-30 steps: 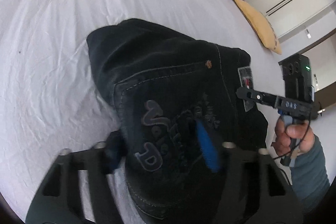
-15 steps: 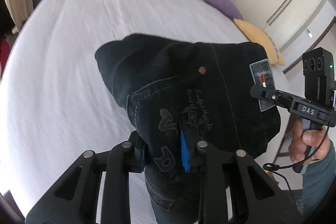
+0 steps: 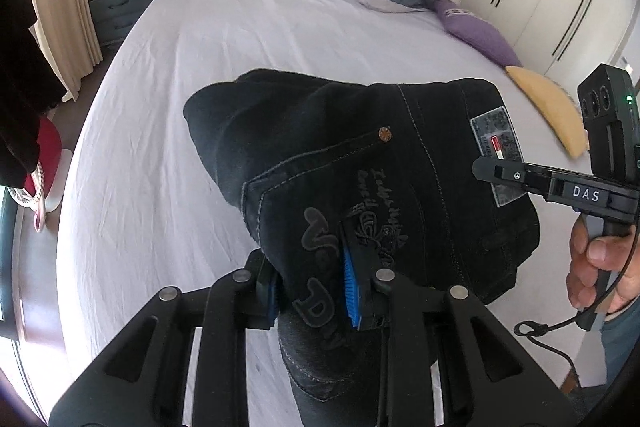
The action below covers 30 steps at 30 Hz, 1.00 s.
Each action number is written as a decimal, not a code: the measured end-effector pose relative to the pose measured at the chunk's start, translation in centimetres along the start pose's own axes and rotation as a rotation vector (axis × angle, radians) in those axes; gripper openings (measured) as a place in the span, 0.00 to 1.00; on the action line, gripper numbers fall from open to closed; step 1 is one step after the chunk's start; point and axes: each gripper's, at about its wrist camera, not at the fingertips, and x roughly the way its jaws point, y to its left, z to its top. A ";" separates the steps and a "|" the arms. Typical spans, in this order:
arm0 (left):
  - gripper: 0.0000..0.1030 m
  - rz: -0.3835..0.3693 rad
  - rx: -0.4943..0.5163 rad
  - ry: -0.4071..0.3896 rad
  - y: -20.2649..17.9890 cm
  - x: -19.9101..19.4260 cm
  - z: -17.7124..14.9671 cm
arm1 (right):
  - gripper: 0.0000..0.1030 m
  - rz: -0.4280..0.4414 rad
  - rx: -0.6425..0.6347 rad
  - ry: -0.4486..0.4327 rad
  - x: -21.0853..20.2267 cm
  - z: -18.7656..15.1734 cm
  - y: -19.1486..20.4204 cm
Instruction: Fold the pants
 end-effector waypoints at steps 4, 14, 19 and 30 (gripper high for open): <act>0.22 0.010 -0.001 0.023 1.5 4.6 0.6 | 0.20 -0.010 0.038 0.018 2.1 -0.2 -1.5; 0.52 0.067 -0.036 0.014 2.8 7.9 -0.1 | 0.60 -0.079 0.171 0.018 5.2 -2.4 -4.9; 0.95 0.164 -0.069 -0.121 2.7 3.6 0.3 | 0.67 -0.160 0.167 -0.090 0.6 -3.7 -3.1; 1.00 0.506 0.066 -0.734 -5.2 -17.4 -4.9 | 1.00 -0.443 -0.210 -0.710 -17.8 -9.5 12.9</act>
